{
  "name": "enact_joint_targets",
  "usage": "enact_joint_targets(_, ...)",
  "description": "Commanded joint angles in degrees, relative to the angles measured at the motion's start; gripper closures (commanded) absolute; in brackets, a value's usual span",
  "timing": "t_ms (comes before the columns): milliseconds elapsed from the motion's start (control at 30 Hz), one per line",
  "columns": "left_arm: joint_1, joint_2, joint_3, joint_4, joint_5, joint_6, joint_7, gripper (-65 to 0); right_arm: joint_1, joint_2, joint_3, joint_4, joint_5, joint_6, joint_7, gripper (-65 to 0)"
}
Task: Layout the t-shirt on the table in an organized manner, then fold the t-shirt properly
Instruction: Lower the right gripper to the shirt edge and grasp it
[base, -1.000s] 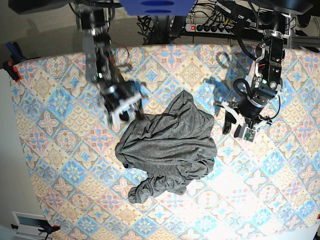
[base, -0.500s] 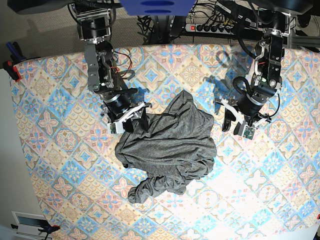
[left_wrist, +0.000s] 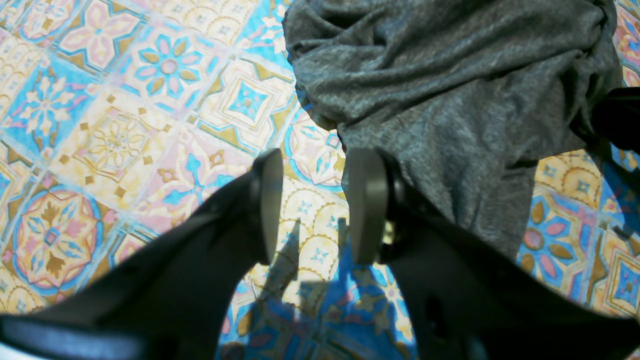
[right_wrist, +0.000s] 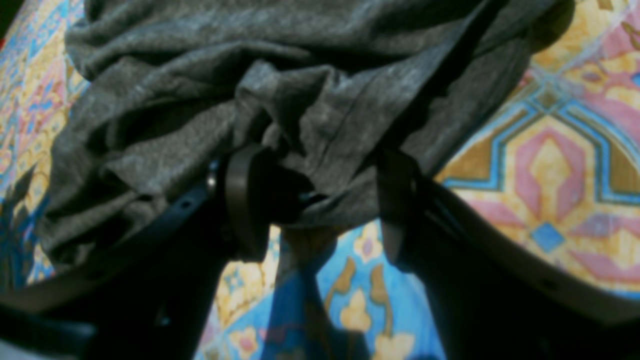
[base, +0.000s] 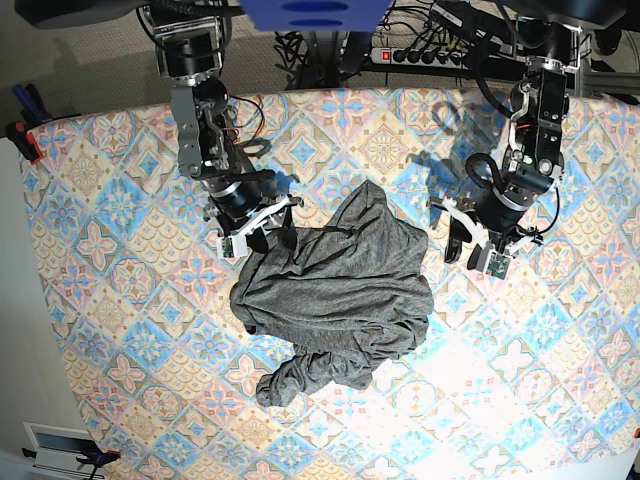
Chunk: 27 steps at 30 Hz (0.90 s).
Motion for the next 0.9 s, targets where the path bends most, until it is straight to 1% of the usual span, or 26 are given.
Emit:
enact_joint_targets(0,-0.7,-0.4,-0.4,0.8,-0.4,0.2,-1.3,-20.5,0.5,-0.1,-0.2,-0.6,0.0,-0.2,-1.1,-31.5)
enact_joint_targets(100,-0.7,-0.4,-0.4,0.9,-0.4,0.2,-1.3,-20.5,0.5,-0.1,-0.4,-2.1,0.0,-0.2,-0.4,-31.5)
enact_joint_targets(200,-0.7,-0.4,-0.4,0.9,-0.4,0.2,-1.3,-20.5,0.3,0.1,-0.5,-2.9,0.0,-0.2,2.9,-31.5)
enact_joint_targets(300,-0.7,-0.4,-0.4,0.9,-0.4,0.2,-1.3,-20.5,0.1,0.2,-1.7,-4.3,-0.7,-0.2,3.3,-31.5)
enact_joint_targets(367,-0.7,-0.4,-0.4,0.9,-0.4,0.2,-1.3,-20.5,0.1,0.4,-3.8,-5.4,-4.4,-0.2,3.4,-31.5)
enact_joint_targets(467,-0.7,-0.4,-0.4,0.9,-0.3,0.2,-1.3,-20.5,0.1,0.6,-6.4,-5.3,-12.9,-0.2,3.5,-31.5)
enact_joint_targets(567,-0.7,-0.4,-0.4,0.9,-0.3,0.2,-1.3,-20.5,0.0,0.4,-6.6,-4.7,-22.0,-0.3,3.5,-31.5)
enact_joint_targets(633,-0.7,-0.4,-0.4,0.9,-0.2,0.2,-1.3,-20.5,-0.5,0.2,-6.7,-4.7,-26.6,-0.4,3.5,-31.5)
enact_joint_targets(767,-0.7,-0.4,-0.4,0.9,-0.2,0.2,-1.3,-20.5,-2.0,0.2,-6.7,-4.7,-31.2,-0.5,3.5,-31.5)
enact_joint_targets(867,-0.8,-0.4,-0.4,0.9,-0.2,0.2,-1.3,-20.5,-1.7,0.2,-6.7,-5.0,-31.9,-0.5,3.3,-30.7)
